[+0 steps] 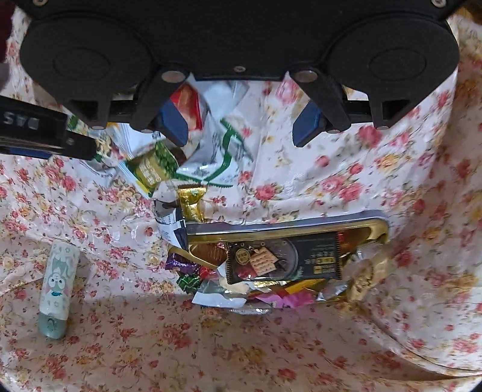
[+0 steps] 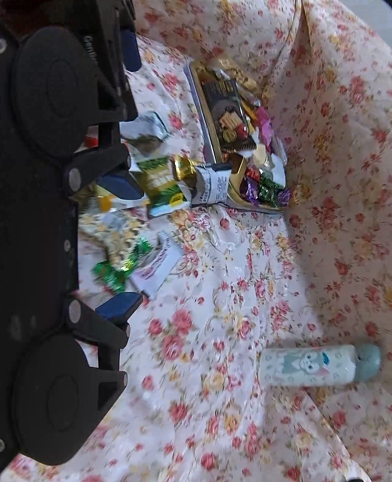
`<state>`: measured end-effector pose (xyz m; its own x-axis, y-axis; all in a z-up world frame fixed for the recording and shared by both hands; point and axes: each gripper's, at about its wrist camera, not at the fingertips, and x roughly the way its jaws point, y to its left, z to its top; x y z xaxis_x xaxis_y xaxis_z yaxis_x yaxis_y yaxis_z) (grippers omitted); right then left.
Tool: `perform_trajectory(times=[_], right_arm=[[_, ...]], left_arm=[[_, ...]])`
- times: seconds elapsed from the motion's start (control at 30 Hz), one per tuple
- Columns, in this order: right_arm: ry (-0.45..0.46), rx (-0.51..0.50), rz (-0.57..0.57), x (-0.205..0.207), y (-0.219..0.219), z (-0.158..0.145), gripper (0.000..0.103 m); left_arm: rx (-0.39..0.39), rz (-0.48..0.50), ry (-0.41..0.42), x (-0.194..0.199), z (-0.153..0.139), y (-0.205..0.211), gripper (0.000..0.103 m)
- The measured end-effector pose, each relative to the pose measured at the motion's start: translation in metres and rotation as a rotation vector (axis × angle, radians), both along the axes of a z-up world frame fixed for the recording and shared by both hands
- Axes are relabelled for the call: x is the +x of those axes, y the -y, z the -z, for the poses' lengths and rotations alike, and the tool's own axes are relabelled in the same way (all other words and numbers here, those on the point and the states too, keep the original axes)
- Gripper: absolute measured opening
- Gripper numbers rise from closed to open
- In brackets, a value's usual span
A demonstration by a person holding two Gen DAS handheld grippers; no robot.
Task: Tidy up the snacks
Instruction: 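Move both tools toward the scattered snack pile on the bed, then grasp the white snack bar with the left tool while the right tool grasps the patterned biscuit pack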
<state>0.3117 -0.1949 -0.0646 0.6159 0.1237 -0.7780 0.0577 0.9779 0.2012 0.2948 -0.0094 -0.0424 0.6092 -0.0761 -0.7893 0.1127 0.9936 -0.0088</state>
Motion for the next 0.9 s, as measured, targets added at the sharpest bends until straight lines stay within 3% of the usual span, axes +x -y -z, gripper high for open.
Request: perform_trajectory(times=[0.3,0.67,0.77,0.9], right_arm=[[-0.021,-0.098,-0.037,0.022,-0.019,0.026,0.073],[-0.012,-0.2,-0.147,-0.03,-0.01,0.034,0.071],[-0.016,-0.184,-0.146,-0.042,-0.001,0.034,0.071],[-0.018,-0.183,-0.125,-0.053,0.011,0.034,0.071]], left_arm=[[0.038,0.011,-0.063,0.009,0.022,0.005,0.077],[0.089,0.023,-0.067,-0.02,0.03,-0.009,0.078],[0.123,0.023,-0.057,-0.026,0.032,-0.011,0.078],[0.109,0.011,-0.06,-0.029,0.034,-0.02,0.082]])
